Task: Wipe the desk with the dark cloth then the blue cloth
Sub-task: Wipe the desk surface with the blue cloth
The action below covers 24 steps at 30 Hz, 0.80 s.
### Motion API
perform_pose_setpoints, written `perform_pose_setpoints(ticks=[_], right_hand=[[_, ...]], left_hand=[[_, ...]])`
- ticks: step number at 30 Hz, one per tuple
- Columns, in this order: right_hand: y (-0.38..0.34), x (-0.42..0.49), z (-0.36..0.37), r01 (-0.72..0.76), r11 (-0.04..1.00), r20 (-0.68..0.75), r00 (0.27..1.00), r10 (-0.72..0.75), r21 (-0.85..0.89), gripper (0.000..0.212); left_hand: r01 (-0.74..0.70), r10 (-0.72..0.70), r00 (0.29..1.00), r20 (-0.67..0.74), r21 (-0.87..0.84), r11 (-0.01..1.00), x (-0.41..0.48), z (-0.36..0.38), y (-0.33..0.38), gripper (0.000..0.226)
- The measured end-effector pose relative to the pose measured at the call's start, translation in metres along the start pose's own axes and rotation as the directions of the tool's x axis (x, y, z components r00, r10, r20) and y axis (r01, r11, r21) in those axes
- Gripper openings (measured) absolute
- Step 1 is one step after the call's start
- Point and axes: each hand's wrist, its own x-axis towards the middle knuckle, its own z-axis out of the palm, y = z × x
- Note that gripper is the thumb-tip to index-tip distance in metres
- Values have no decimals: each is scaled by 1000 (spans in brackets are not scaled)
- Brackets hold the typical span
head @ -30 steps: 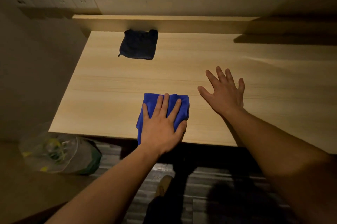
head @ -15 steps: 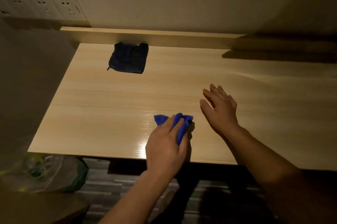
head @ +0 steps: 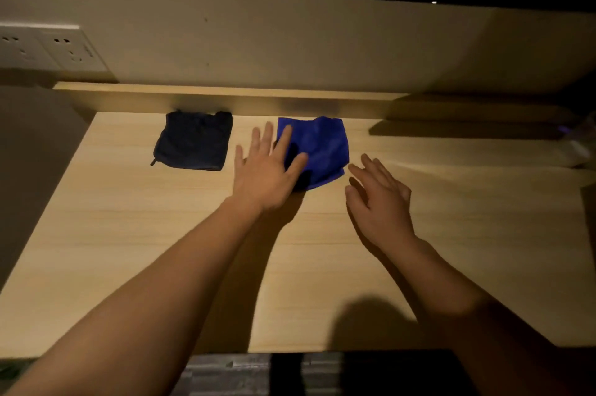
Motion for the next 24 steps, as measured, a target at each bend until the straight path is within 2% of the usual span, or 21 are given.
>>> perform_pose_setpoints(ticks=[4, 7, 10, 12, 17, 24], right_hand=[[-37, 50, 18, 119, 990, 46, 992, -115, -74, 52], [-59, 92, 35, 200, 962, 150, 973, -174, -187, 63], [-65, 123, 52, 176, 947, 292, 952, -94, -269, 85], [-63, 130, 61, 130, 947, 334, 942, -26, -293, 95], [-61, 124, 71, 120, 917, 278, 960, -10, -381, 100], [-51, 97, 71, 117, 923, 259, 966, -19, -367, 96]], left_hand=[[121, -119, 993, -23, 94, 988, -52, 20, -65, 72], [144, -145, 989, -8, 188, 972, -61, 32, -83, 76], [145, -142, 989, -28, 211, 967, -59, 35, -83, 72], [144, -140, 990, -33, 209, 967, -59, 35, -83, 73], [145, -137, 989, -48, 216, 966, -58, 36, -83, 74], [146, -138, 989, -52, 227, 963, -56, 36, -84, 72]])
